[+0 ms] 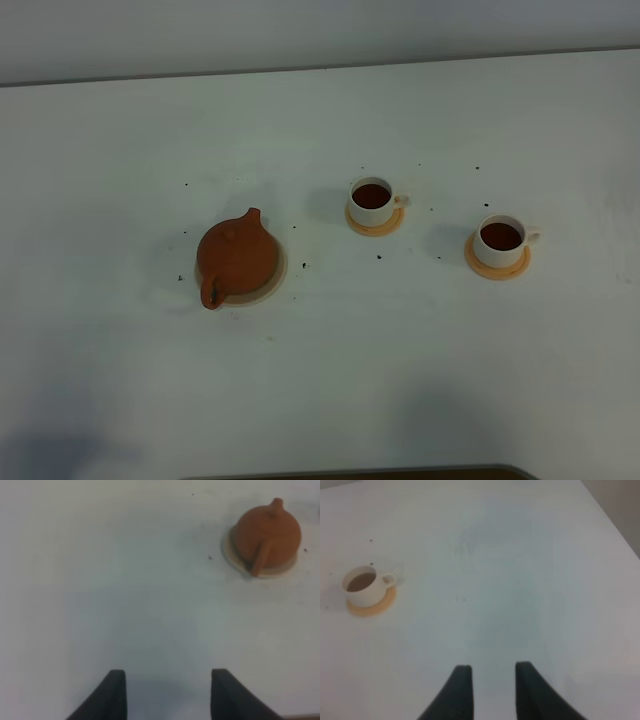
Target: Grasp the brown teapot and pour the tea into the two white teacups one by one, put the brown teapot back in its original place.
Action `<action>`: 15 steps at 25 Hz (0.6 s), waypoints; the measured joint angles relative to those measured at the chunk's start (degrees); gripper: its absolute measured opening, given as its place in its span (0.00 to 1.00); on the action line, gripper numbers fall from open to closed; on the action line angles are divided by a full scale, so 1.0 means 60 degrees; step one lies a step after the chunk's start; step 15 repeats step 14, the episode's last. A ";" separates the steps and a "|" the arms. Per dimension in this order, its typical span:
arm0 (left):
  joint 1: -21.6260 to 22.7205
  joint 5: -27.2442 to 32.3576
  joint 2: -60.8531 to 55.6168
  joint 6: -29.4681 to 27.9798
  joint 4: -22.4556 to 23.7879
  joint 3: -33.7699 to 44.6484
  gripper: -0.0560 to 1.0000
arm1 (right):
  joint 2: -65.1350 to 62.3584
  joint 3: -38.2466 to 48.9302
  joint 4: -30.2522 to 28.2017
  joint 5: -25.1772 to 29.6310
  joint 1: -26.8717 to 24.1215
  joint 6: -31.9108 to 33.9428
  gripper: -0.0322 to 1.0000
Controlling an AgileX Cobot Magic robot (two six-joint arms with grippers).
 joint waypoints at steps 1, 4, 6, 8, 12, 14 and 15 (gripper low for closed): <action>0.0119 0.0000 0.0000 0.0000 0.0000 0.0000 0.46 | 0.0000 0.0000 0.0000 0.0000 0.0000 0.0000 0.26; 0.0327 0.0000 0.0000 0.0000 0.0000 0.0000 0.46 | 0.0000 0.0000 0.0000 0.0000 0.0000 0.0000 0.26; 0.0335 0.0000 0.0000 0.0000 0.0000 0.0000 0.46 | 0.0000 0.0000 0.0000 0.0000 0.0000 0.0000 0.26; 0.0335 0.0000 0.0000 0.0000 0.0000 0.0000 0.46 | 0.0000 0.0000 0.0000 0.0000 0.0000 0.0000 0.26; 0.0335 0.0000 0.0000 0.0000 0.0000 0.0000 0.46 | 0.0000 0.0000 0.0000 0.0000 0.0000 0.0000 0.26; 0.0335 0.0000 0.0000 0.0000 0.0000 0.0000 0.46 | 0.0000 0.0000 0.0000 0.0000 0.0000 0.0000 0.26; 0.0335 0.0000 0.0000 0.0000 0.0000 0.0000 0.46 | 0.0000 0.0000 0.0000 0.0000 0.0000 0.0000 0.26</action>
